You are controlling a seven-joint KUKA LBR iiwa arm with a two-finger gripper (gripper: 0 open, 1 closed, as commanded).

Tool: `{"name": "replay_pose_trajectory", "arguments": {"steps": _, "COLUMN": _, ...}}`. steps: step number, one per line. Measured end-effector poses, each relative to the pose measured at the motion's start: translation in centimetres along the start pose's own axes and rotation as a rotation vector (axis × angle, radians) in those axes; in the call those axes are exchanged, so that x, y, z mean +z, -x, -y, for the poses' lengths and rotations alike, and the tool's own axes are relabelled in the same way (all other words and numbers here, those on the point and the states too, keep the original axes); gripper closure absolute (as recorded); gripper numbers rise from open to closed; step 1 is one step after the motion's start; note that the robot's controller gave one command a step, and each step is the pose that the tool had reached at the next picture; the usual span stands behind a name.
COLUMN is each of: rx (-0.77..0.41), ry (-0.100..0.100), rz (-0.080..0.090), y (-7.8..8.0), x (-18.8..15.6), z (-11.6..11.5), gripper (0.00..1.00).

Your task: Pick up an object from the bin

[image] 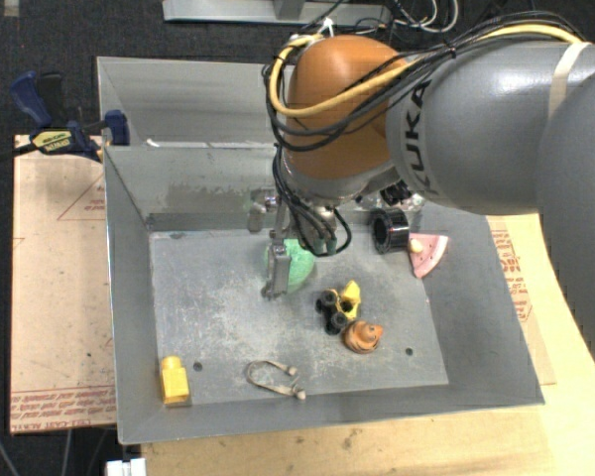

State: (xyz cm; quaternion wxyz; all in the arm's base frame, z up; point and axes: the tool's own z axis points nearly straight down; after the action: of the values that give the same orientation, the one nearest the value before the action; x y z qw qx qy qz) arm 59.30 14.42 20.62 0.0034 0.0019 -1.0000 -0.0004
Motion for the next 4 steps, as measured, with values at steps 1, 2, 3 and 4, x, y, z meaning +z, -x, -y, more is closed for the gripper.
{"name": "replay_pose_trajectory", "arguments": {"steps": 1, "rx": 0.003, "ry": 0.001, "rz": 0.008, "y": 0.2, "x": -0.5, "z": 0.1, "gripper": 0.0}}
{"name": "replay_pose_trajectory", "arguments": {"steps": 2, "rx": 0.048, "ry": 0.002, "rz": 0.009, "y": 0.8, "x": 1.0, "z": 1.8, "gripper": 0.0}}
{"name": "replay_pose_trajectory", "arguments": {"steps": 3, "rx": -0.007, "ry": 0.0, "rz": 0.008, "y": -1.2, "x": 3.0, "z": 5.8, "gripper": 0.0}}
{"name": "replay_pose_trajectory", "arguments": {"steps": 4, "rx": 0.152, "ry": 0.001, "rz": 0.008, "y": -0.4, "x": 2.2, "z": 8.9, "gripper": 0.0}}
